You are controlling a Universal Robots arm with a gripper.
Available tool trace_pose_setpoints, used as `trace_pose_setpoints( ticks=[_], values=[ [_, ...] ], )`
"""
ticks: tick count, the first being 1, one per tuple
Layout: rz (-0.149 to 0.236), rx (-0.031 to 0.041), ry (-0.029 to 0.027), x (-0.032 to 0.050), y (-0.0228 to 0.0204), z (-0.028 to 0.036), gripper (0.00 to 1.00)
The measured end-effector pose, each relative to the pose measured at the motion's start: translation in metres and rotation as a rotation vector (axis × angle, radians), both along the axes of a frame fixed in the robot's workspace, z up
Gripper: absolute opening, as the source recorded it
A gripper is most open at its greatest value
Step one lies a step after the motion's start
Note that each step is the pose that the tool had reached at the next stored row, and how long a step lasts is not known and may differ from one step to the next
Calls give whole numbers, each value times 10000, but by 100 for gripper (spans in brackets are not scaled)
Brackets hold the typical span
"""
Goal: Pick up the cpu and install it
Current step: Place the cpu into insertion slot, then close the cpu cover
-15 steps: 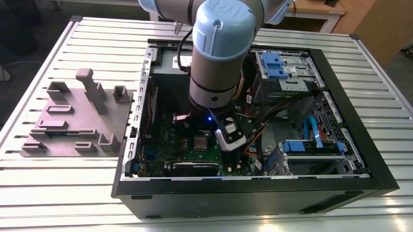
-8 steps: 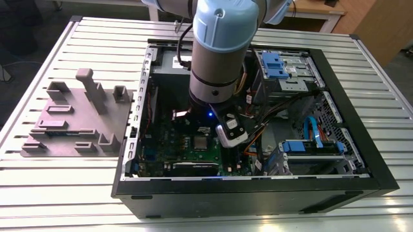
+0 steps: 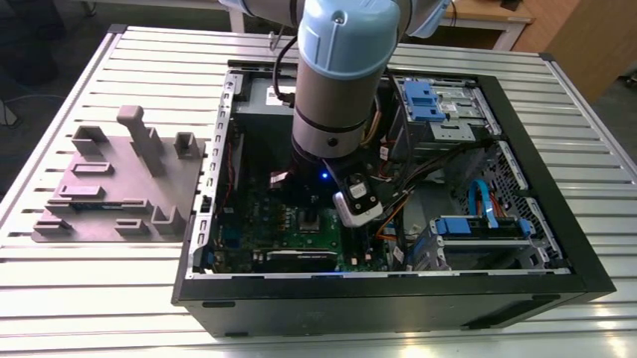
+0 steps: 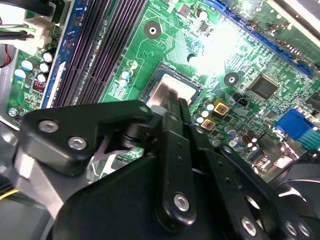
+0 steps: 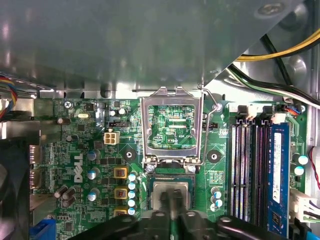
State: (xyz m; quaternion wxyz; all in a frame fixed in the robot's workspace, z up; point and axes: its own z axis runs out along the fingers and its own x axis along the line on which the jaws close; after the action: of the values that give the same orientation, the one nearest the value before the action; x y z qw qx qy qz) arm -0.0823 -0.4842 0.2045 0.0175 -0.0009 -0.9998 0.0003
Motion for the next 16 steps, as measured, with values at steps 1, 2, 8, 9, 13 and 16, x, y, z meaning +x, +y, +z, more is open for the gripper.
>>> trace_pose_setpoints(
  ticks=[1,2,8,9,13,16],
  values=[
    [0,0,0,0,0,0,16],
    [0,0,1,0,0,1,11],
    [0,0,5,0,0,8,11],
    [0,0,9,0,0,14,11],
    [0,0,9,0,0,14,11],
    [0,0,10,0,0,15,11]
  ],
)
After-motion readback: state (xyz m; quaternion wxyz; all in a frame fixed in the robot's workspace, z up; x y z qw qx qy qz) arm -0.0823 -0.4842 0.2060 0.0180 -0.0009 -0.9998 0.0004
